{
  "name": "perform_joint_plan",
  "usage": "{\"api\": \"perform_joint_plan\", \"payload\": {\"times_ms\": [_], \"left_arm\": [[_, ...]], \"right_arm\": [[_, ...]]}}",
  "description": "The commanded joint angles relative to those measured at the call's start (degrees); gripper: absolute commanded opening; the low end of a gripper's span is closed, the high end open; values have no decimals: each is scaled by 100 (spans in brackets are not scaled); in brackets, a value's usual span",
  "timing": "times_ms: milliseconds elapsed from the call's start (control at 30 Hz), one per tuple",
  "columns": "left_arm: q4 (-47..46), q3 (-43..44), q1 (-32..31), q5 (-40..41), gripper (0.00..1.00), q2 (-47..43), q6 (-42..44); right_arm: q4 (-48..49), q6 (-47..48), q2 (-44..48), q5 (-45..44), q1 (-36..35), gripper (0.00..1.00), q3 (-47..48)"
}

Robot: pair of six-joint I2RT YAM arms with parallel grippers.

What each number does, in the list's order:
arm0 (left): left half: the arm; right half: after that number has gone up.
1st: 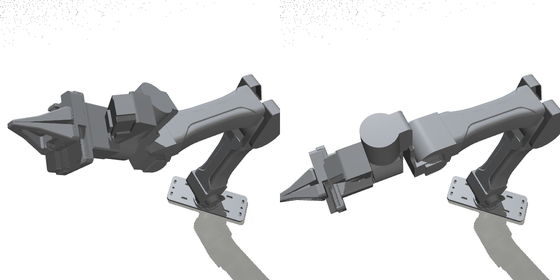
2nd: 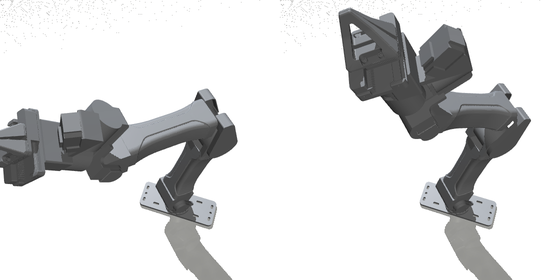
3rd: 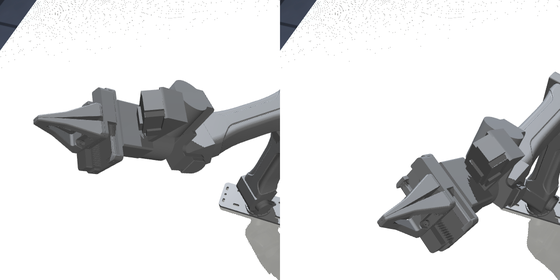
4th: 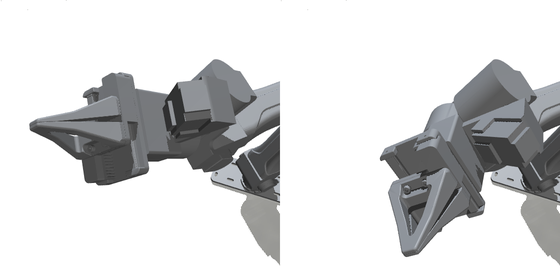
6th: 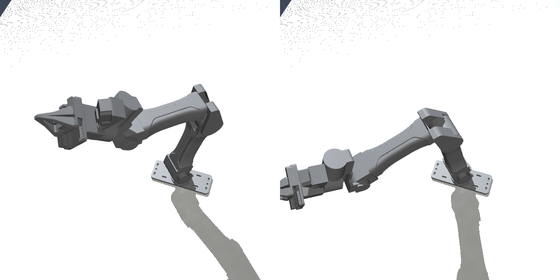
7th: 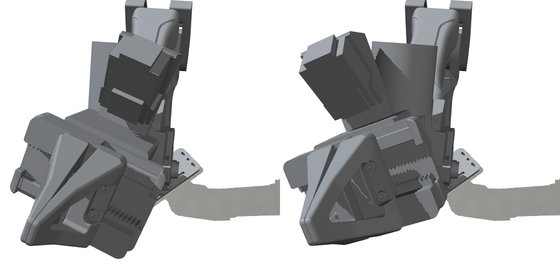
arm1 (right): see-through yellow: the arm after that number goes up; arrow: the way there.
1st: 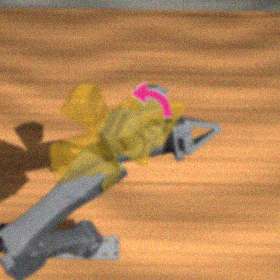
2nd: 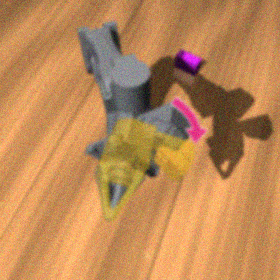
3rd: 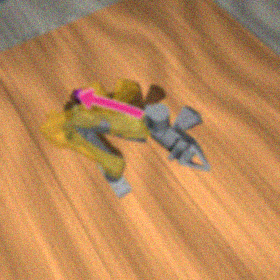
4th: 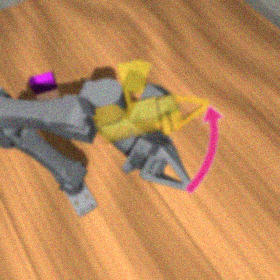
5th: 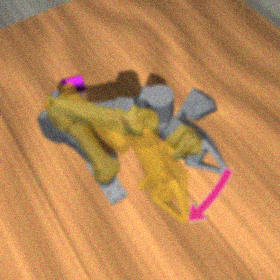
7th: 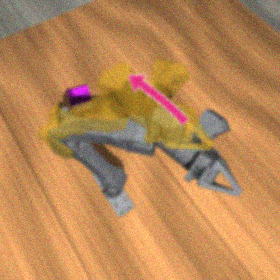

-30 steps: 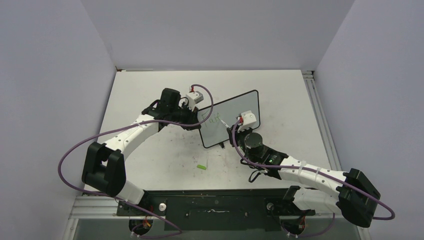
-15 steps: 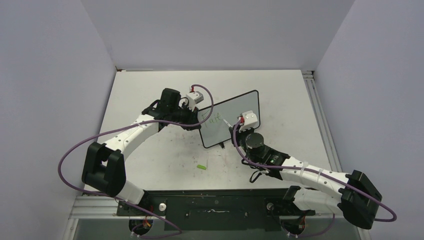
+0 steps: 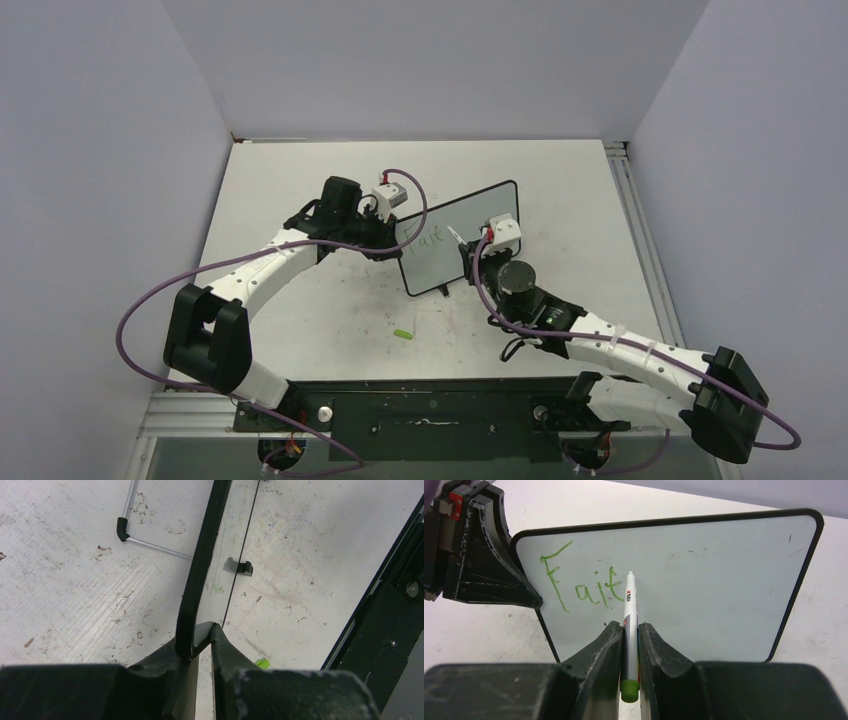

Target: Write a sentence on the whiteboard

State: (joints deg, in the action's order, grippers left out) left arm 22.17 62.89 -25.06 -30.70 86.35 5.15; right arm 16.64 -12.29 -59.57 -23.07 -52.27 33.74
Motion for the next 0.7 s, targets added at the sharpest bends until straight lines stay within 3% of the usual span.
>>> {"api": "perform_joint_plan", "payload": {"times_ms": [0,667], "left_arm": [[120,162,-34,397,0,5,338],[125,180,-34,402,0,30,347]], "right_arm": [[432,210,-139,48,-18,5,357],[768,403,-543,52,37,5,405]]}}
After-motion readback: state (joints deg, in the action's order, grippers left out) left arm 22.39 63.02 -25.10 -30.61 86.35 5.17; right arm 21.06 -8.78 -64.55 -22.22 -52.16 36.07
